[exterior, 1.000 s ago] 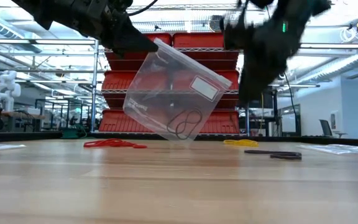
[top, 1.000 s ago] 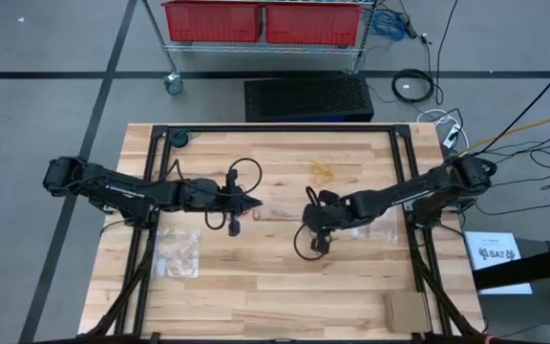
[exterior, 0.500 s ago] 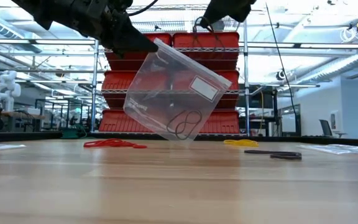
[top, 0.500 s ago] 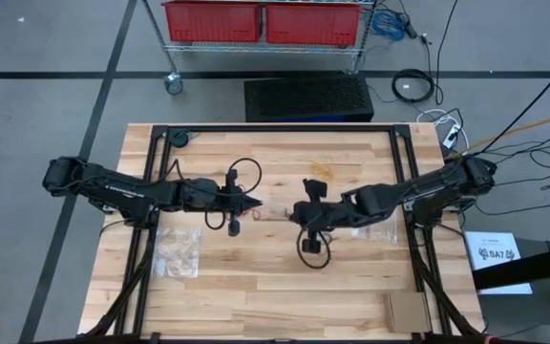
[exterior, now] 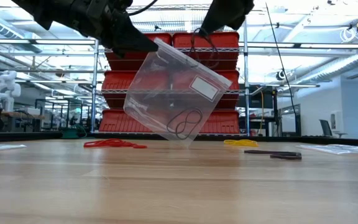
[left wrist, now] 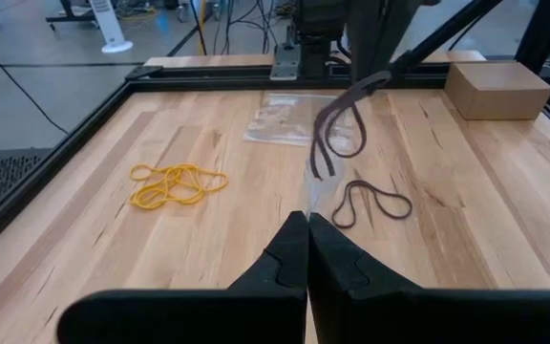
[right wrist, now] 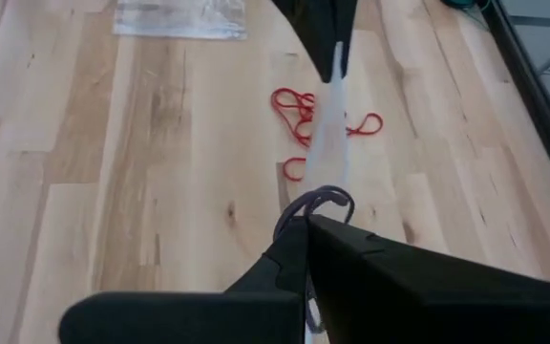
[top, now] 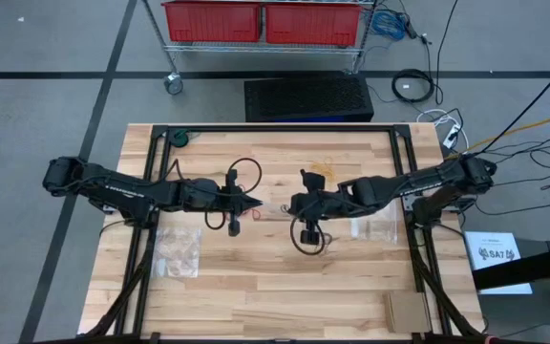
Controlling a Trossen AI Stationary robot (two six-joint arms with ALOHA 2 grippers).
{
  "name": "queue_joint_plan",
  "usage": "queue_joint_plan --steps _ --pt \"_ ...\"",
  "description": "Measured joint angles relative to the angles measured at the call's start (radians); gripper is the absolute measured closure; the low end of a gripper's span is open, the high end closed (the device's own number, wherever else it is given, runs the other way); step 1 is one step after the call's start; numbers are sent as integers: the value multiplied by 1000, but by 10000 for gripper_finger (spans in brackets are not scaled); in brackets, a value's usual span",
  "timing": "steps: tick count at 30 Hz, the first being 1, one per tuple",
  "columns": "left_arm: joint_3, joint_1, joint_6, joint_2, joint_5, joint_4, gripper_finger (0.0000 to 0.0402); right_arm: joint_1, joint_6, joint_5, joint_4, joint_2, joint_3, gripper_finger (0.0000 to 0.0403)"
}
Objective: Sort rubber bands
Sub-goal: Put the purple rubber band into the top right transparent zip bag
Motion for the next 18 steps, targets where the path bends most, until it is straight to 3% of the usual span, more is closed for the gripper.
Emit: queue_joint_plan --steps 8,18 --pt "0 0 -8 0 38 21 401 -47 -29 -93 39 73 0 403" --pt "0 0 -8 1 48 18 401 -84 -12 -103 93 128 0 403"
